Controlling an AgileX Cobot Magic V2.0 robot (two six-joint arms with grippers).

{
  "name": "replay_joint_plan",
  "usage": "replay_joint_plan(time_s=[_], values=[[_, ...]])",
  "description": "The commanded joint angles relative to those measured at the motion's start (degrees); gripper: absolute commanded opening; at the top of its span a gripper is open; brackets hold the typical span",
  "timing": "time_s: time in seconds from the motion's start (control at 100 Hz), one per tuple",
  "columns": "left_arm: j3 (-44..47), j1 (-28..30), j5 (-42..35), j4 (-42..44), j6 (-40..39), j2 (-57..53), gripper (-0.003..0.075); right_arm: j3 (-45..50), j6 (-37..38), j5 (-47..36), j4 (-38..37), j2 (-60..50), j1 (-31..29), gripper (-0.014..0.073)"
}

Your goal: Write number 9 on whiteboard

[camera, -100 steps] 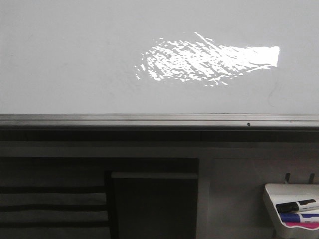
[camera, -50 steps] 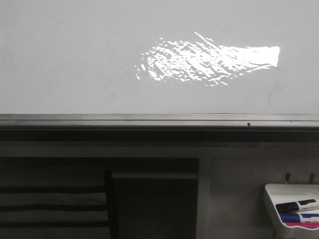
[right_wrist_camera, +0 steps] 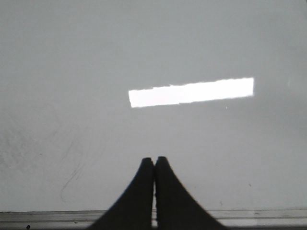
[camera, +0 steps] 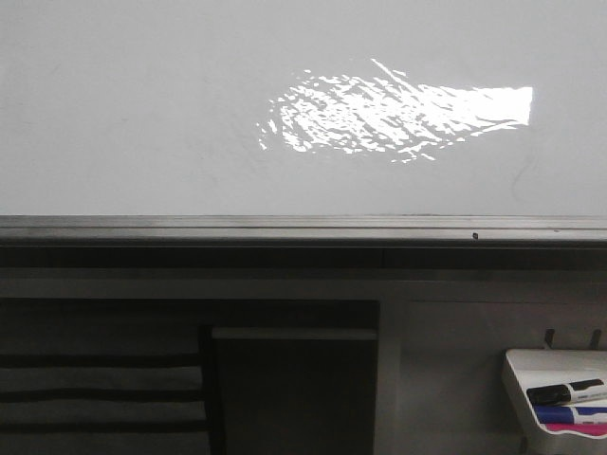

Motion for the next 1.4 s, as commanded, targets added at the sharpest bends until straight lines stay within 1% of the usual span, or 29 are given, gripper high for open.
replay_joint_plan(time_s=[0.0,0.11,0.26,0.42,0.47,0.54,0.6,0.79,0.98,1.26,1.39], values=[[-2.91,-0.46,-2.75,-0.91,-0.37,-1.32,-0.0020,-5.14,-0.10,-0.88,0.95,-0.46,-0.06,-0.0072],[-8.56,-0.46,2.57,-0.91,-0.37,0.68,-0.0020,-12.26,-0.21,6.48,0.95,1.90,-0.06,-0.0072],[-17.63,-0.46,10.51,-0.02,0.23,8.10,-0.0020,-22.02,-0.85,18.04,0.85,9.75,-0.06,-0.0072],[-27.97,-0.46,19.73,2.76,0.23,17.97,-0.0020,-29.94,-0.96,24.25,0.65,19.88,-0.06,-0.0072],[-30.50,-0.46,23.32,3.12,0.23,21.44,-0.0020,-31.80,-2.02,25.73,0.65,22.98,-0.06,-0.0072],[-33.05,-0.46,26.10,3.85,0.23,25.18,-0.0020,-33.94,-4.39,27.49,0.65,27.29,-0.06,-0.0072],[-33.54,-0.46,26.34,4.41,0.23,27.57,-0.0020,-34.72,-4.40,27.54,0.65,29.49,-0.06,-0.0072],[-33.54,-0.46,25.80,5.02,0.23,32.87,-0.0020,-35.03,-4.40,23.06,0.85,34.75,-0.06,-0.0072],[-33.54,-0.46,25.55,5.02,0.23,37.28,-0.0020,-35.03,-4.40,22.73,0.85,37.58,-0.06,-0.0072],[-33.54,-0.46,25.55,5.02,0.23,40.02,-0.0020,-35.03,-4.40,21.64,0.85,39.52,-0.06,-0.0072],[-33.54,-0.46,24.99,6.91,0.23,40.02,-0.0020,-35.03,-4.40,21.64,0.85,39.52,-0.06,-0.0070]])
